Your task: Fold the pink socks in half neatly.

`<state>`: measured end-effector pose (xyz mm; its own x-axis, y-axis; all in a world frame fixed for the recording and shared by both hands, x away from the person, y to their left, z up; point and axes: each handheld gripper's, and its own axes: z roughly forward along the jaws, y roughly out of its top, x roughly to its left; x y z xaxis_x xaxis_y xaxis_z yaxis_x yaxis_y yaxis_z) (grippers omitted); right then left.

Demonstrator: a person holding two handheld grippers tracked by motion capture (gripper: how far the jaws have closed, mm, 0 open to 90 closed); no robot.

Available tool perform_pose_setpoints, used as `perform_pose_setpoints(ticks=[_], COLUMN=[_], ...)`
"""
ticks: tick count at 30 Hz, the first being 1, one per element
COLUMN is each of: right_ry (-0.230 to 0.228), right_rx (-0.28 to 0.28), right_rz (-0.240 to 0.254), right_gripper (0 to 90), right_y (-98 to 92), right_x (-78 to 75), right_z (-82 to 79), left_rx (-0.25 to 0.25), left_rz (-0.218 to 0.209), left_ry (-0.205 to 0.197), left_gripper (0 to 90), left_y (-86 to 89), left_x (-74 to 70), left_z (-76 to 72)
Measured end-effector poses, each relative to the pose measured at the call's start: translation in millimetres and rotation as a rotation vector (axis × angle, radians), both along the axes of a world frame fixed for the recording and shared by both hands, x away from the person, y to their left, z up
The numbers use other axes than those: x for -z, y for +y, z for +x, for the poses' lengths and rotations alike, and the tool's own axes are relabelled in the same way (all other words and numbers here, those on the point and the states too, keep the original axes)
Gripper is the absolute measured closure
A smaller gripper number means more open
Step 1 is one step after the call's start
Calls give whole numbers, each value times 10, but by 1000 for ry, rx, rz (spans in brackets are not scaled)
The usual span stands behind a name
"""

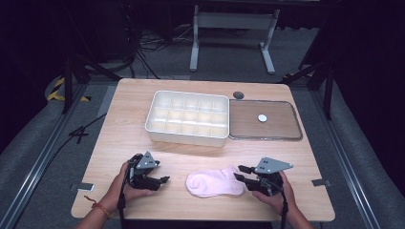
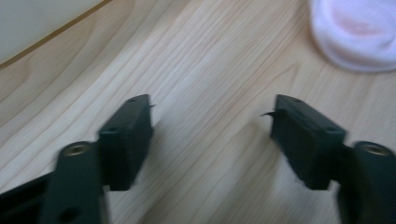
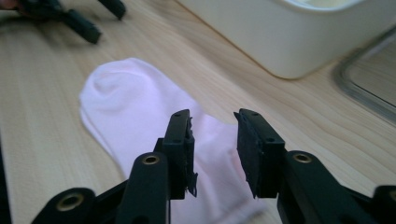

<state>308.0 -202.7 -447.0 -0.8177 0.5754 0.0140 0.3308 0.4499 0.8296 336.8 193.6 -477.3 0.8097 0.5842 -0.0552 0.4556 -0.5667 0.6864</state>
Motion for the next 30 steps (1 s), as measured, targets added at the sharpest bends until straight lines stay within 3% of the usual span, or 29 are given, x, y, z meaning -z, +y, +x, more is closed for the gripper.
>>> perform_pose_setpoints(ticks=[1,3,11,17,22,25,28,30], right_ry=[2,1,30,39,50,47,47,46], right_rx=[-16,-56,-150,-191,-222,-222,-220,-217], right_rz=[-7,-24,-59,-81,-112,-105,-101,-104], right_gripper=[693,726,824,835,838,851,860,865], right_y=[48,162,461,576,630,646,650,656], right_x=[3,22,143,244,307,332,340,340], right_z=[-12,-34,-24,-28,-67,-74,-79,-84], left_rx=[17,42,70,81,87,92,86,85], left_rz=[7,-23,-113,-105,-59,-28,-28,-16], left_ry=[0,9,34,42,39,32,20,-6], left_gripper=[323,361,384,364,341,329,322,307], left_y=[-62,-162,-473,-666,-781,-814,-822,-839], left_x=[-10,-29,-85,-69,-23,6,15,25], left_z=[7,3,11,30,39,34,17,-6])
